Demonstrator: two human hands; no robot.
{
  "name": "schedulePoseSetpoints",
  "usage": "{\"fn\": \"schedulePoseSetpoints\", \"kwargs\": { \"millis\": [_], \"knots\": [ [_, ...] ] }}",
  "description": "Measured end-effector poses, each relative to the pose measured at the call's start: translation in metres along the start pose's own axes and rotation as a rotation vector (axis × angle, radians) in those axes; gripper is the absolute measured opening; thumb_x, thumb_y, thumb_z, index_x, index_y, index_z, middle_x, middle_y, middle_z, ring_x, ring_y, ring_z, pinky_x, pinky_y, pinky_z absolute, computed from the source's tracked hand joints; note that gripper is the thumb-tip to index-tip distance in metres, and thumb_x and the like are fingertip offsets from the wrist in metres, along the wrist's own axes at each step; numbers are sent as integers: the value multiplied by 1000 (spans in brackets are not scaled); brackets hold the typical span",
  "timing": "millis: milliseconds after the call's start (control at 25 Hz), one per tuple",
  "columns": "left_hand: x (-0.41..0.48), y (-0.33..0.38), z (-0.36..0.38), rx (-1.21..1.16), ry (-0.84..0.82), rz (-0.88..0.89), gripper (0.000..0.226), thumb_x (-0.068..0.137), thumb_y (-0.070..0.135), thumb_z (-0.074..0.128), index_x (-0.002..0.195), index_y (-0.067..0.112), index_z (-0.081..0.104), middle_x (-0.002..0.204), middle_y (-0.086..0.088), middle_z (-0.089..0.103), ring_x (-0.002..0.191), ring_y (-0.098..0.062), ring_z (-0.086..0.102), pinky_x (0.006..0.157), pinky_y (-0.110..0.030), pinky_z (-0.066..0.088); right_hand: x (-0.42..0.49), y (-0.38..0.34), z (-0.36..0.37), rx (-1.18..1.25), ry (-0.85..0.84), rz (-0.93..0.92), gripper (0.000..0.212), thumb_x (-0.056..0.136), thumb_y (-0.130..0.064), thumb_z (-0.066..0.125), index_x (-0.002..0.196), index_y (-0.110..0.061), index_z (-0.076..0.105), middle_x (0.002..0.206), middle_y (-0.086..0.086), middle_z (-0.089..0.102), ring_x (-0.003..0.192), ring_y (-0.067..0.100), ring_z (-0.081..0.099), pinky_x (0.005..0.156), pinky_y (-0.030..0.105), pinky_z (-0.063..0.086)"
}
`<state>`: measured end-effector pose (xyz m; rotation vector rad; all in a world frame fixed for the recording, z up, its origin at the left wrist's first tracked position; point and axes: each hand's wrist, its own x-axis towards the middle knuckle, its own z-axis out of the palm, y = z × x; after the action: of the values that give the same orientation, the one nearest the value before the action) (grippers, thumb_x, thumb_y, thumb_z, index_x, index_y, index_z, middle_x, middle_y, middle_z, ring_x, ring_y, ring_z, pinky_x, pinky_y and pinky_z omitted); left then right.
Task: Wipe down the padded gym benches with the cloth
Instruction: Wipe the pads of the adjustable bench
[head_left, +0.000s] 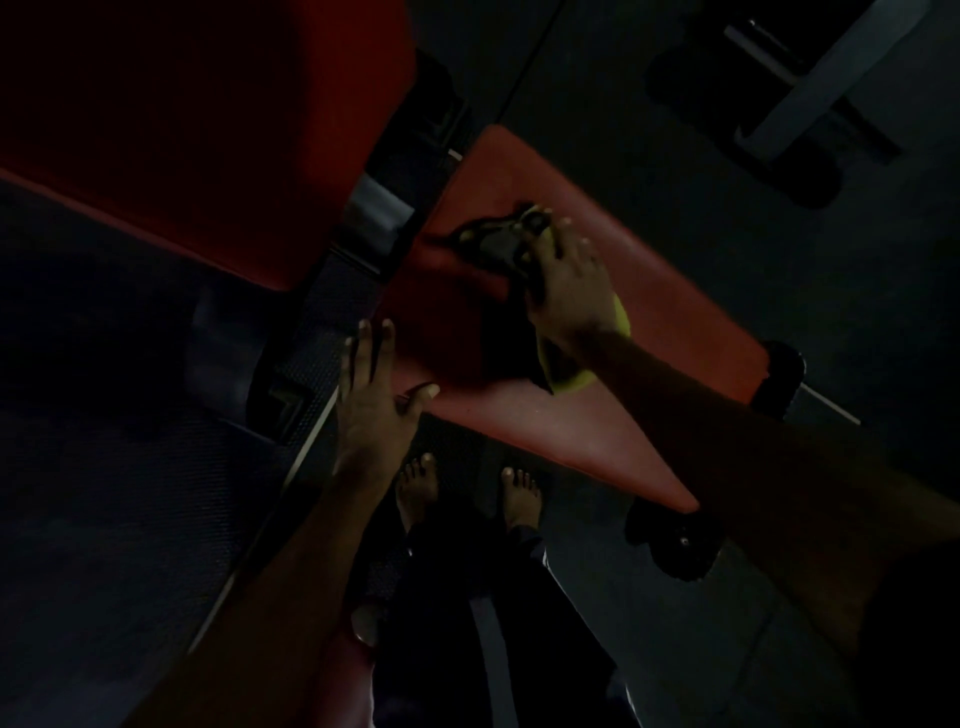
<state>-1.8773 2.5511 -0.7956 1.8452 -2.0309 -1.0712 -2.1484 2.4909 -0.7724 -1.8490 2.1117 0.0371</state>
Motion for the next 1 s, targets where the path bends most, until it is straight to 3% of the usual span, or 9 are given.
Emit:
{"fn": "schedulePoseSetpoints", "kwargs": {
  "millis": [80, 160, 280, 400, 560, 720, 800, 920, 1000],
  "knots": [
    [0, -1, 1, -4, -15, -14, 94, 86, 49, 70, 160, 19, 21, 167, -8, 13, 153, -35, 12, 120, -44, 14, 26, -5, -7, 91, 62, 257, 76, 85, -29, 64, 155, -22, 36, 163, 14, 27, 149, 37, 29, 120, 47, 29],
    [0, -3, 4, 11, -19, -20, 94, 87, 51, 68, 160, 21, 19, 168, -6, 11, 153, -32, 10, 119, -45, 15, 33, -35, -7, 96, 97, 369, 74, 87, -34, 62, 155, -21, 37, 164, 15, 26, 149, 38, 26, 121, 48, 27],
    [0, -5, 4, -3, -32, -9, 94, 86, 52, 68, 160, 20, 18, 168, -6, 10, 153, -33, 10, 119, -50, 19, 5, -67, 2, 39, 83, 118, 69, 95, -46, 53, 153, -11, 38, 161, 22, 30, 148, 44, 27, 120, 51, 26],
    [0, -1, 0, -12, -41, -36, 94, 86, 51, 69, 160, 22, 18, 168, -3, 11, 153, -32, 10, 118, -54, 24, -4, -41, -1, -24, -19, -178, 60, 101, -42, 47, 155, -16, 37, 162, 19, 29, 149, 39, 28, 119, 51, 29],
    [-1, 3, -2, -28, -55, -60, 93, 87, 53, 67, 160, 27, 16, 168, 3, 7, 154, -27, 6, 115, -57, 26, 53, -22, -7, -3, 37, 95, 59, 97, -34, 48, 153, -22, 38, 161, 15, 30, 141, 39, 40, 111, 49, 41],
    [1, -2, 2, -55, -52, -73, 93, 85, 57, 67, 160, 28, 19, 168, 3, 8, 154, -25, 5, 117, -57, 25, 78, -60, -4, 59, 151, 283, 61, 92, -38, 51, 150, -21, 43, 161, 12, 32, 144, 36, 35, 117, 46, 31],
    [0, -2, 3, -34, -22, -70, 93, 84, 59, 65, 159, 26, 21, 168, 1, 11, 154, -27, 9, 116, -57, 26, 59, -70, 0, 47, 118, 127, 58, 96, -42, 46, 150, -21, 45, 161, 15, 33, 148, 37, 30, 121, 47, 23],
    [-2, 4, 1, 4, -15, -107, 91, 85, 55, 66, 159, 28, 21, 168, 1, 10, 154, -27, 8, 117, -56, 22, 30, -49, 3, -48, -25, -298, 61, 92, -37, 56, 151, -22, 46, 160, 17, 35, 150, 37, 26, 122, 48, 19],
    [-2, 12, 2, 32, -9, -148, 92, 86, 53, 67, 160, 31, 17, 169, 2, 6, 155, -25, 4, 119, -55, 14, 51, -26, -9, -95, -89, -361, 71, 87, -29, 66, 154, -26, 40, 163, 14, 29, 152, 35, 22, 122, 47, 18]
  ]
}}
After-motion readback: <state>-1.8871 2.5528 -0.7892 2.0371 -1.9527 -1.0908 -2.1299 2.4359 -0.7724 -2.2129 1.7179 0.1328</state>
